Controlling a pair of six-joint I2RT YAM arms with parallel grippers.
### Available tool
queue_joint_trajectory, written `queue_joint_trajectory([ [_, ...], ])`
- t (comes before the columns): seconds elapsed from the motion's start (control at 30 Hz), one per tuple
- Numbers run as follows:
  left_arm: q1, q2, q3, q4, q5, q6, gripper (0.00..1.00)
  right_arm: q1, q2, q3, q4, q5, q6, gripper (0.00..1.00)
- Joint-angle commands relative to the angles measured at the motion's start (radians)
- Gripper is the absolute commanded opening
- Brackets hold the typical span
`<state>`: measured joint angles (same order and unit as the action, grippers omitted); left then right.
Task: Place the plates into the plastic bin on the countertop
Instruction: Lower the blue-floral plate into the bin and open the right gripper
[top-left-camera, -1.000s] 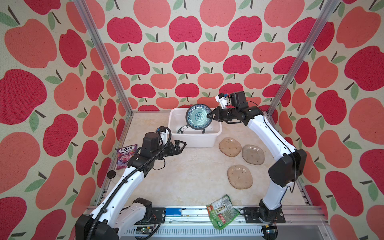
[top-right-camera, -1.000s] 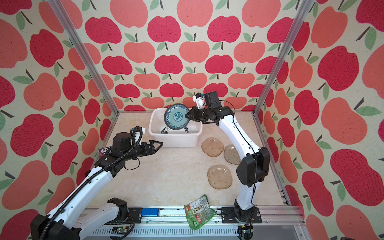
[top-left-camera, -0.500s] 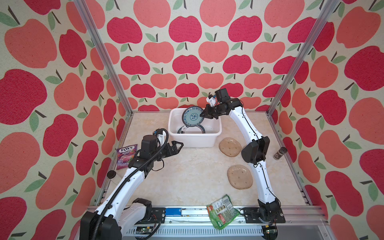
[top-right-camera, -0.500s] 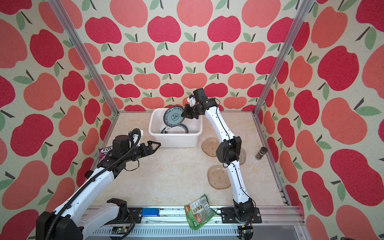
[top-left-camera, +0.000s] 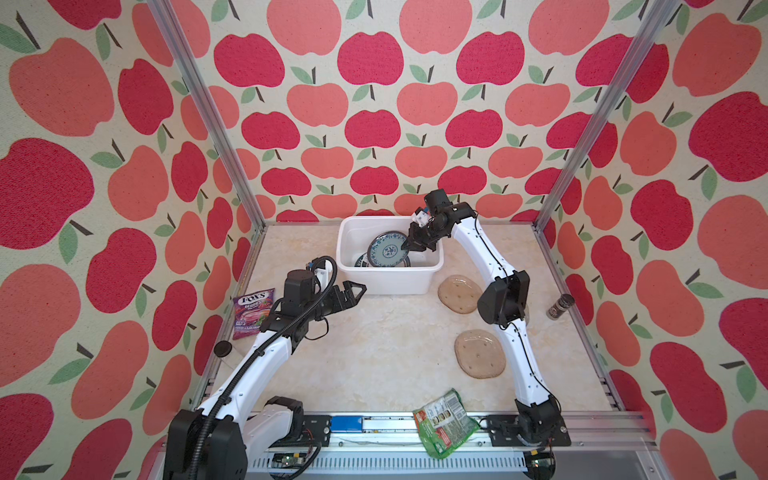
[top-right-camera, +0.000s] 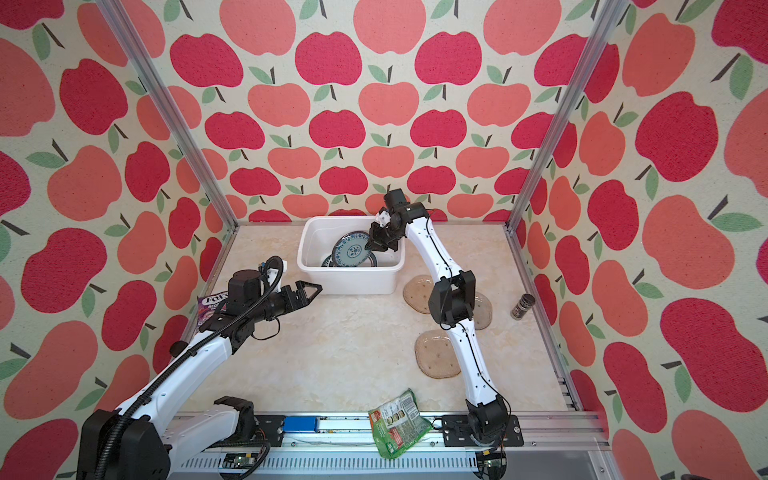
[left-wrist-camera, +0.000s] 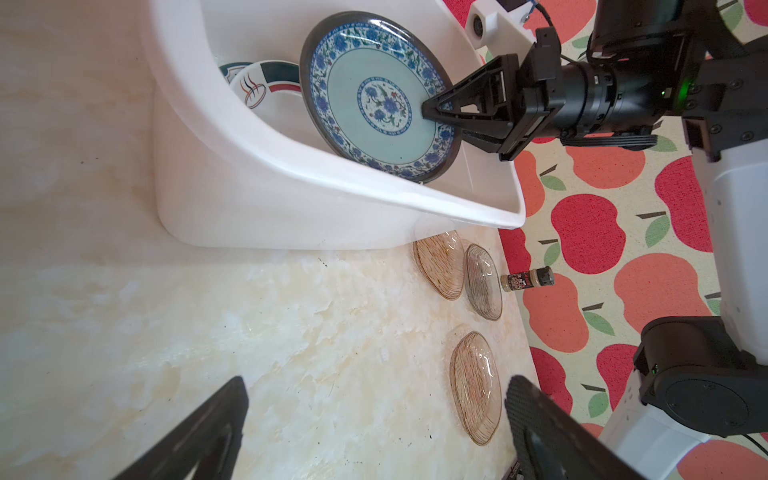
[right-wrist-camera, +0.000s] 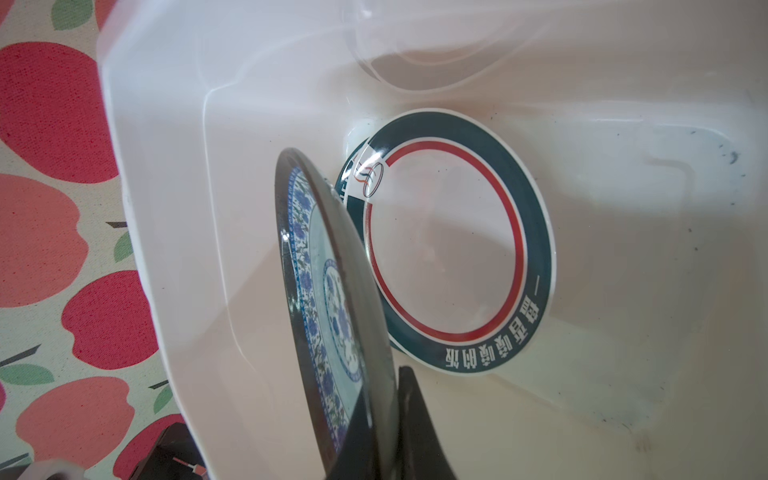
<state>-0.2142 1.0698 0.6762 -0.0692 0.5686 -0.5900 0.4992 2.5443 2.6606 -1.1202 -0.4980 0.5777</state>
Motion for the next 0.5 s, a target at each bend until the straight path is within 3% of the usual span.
queue_joint_trajectory([
  [0.0, 0.013, 0.007, -0.01, 0.017, 0.016, 0.006, 0.99, 0.007, 0.06, 0.018, -0.027, 0.007, 0.002, 0.0],
  [0.13, 0.033, 0.013, -0.011, 0.014, 0.019, 0.014, 0.99, 0.009, 0.077, 0.017, -0.051, 0.037, -0.007, 0.01],
  [0.33, 0.046, 0.049, -0.007, 0.026, 0.036, 0.018, 0.99, 0.011, 0.067, 0.015, -0.061, 0.072, -0.009, 0.33],
  [0.47, 0.048, 0.055, 0.001, 0.025, 0.034, 0.027, 0.99, 0.011, 0.04, 0.015, -0.059, 0.092, -0.009, 0.36],
])
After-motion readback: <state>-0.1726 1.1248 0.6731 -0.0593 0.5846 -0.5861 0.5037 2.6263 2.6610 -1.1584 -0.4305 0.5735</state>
